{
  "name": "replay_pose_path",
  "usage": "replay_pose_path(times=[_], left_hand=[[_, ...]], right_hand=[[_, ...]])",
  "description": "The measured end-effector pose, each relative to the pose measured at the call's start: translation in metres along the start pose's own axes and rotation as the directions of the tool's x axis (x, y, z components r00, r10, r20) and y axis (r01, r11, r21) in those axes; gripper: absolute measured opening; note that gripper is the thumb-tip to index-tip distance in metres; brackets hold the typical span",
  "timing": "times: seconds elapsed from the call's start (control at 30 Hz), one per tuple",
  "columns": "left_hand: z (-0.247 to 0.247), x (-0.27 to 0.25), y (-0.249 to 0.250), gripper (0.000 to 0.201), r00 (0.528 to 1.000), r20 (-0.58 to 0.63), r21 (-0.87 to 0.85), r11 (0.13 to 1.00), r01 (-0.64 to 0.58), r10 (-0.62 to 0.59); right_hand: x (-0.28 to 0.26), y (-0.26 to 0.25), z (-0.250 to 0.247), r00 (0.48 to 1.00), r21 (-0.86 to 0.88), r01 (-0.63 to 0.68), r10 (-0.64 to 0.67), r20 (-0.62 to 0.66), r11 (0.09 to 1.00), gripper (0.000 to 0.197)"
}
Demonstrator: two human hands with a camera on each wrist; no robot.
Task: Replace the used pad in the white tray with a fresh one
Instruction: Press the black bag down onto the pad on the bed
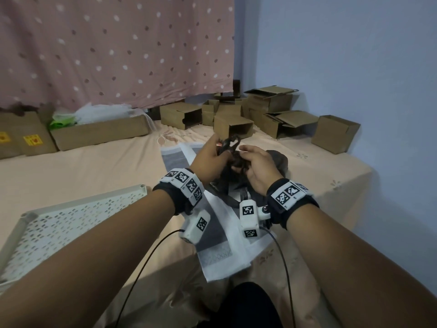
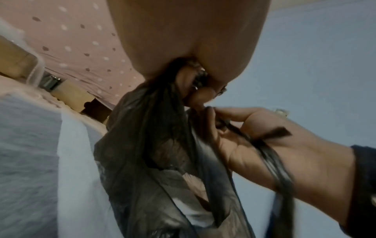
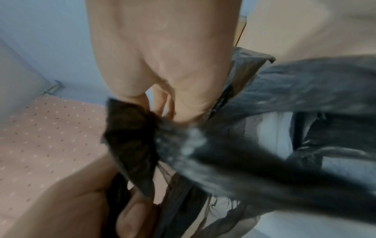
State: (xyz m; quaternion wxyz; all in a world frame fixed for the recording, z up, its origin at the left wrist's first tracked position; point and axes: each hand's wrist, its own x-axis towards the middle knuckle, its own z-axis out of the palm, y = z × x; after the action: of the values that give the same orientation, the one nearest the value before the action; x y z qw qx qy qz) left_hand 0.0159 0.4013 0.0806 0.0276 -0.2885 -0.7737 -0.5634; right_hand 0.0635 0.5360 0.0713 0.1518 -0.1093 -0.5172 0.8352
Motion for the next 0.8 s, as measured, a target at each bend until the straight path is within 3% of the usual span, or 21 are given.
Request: replay_pose_path(times=[0.1, 0.23, 0.3, 0.37, 0.43, 0.5, 0.57, 0.67, 0.8], left_hand=[[0.004, -0.005, -0.005, 0.025, 0.999, 0.042, 0.055, 0.998, -0.025, 0.023], [0.006, -0.009, -0.009, 0.043, 0.996, 0.079, 0.056, 0.997, -0.056, 0.051], [0.011, -0.007, -0.012, 0.057, 0.989, 0.128, -0.03, 0.996, 0.081, -0.077], [0.017, -0.002, -0.017, 0.075, 0.935, 0.162, -0.089, 0.939, 0.331, -0.314], [0.025, 0.001, -0.021, 0.063, 0.9, 0.194, -0.077, 0.908, 0.412, -0.392], [0.03, 0.0, -0.013, 0.04, 0.928, 0.095, -0.042, 0.93, 0.365, -0.36], [0.03, 0.0, -0.017, 0.032, 0.928, -0.035, -0.024, 0.929, 0.369, -0.37], [0.022, 0.003, -0.031, 0.034, 0.899, -0.169, -0.021, 0.913, 0.407, -0.405], [0.011, 0.004, -0.04, 0.031, 0.871, -0.21, -0.075, 0.895, 0.439, -0.445]], right_hand=[[-0.002, -0.001, 0.002, 0.996, 0.106, -0.008, -0.001, 0.088, 0.994, 0.035], [-0.002, -0.004, -0.001, 0.998, 0.111, 0.016, -0.023, 0.057, 0.994, 0.048], [-0.001, -0.004, -0.004, 0.997, 0.122, 0.004, -0.012, 0.07, 0.993, 0.055], [-0.002, -0.005, -0.003, 0.995, 0.086, -0.031, 0.023, 0.095, 0.996, 0.06], [-0.005, -0.002, 0.003, 0.994, 0.027, -0.046, 0.043, 0.097, 0.999, 0.061], [-0.005, 0.001, 0.005, 0.997, -0.012, -0.007, 0.008, 0.071, 1.0, 0.056], [-0.005, 0.003, 0.004, 0.997, -0.212, 0.077, -0.069, 0.046, 0.974, 0.045], [-0.009, 0.003, -0.002, 0.972, -0.581, 0.222, -0.126, 0.2, 0.783, 0.035], [-0.008, 0.007, -0.01, 0.925, -0.673, 0.286, -0.015, 0.379, 0.682, 0.047]])
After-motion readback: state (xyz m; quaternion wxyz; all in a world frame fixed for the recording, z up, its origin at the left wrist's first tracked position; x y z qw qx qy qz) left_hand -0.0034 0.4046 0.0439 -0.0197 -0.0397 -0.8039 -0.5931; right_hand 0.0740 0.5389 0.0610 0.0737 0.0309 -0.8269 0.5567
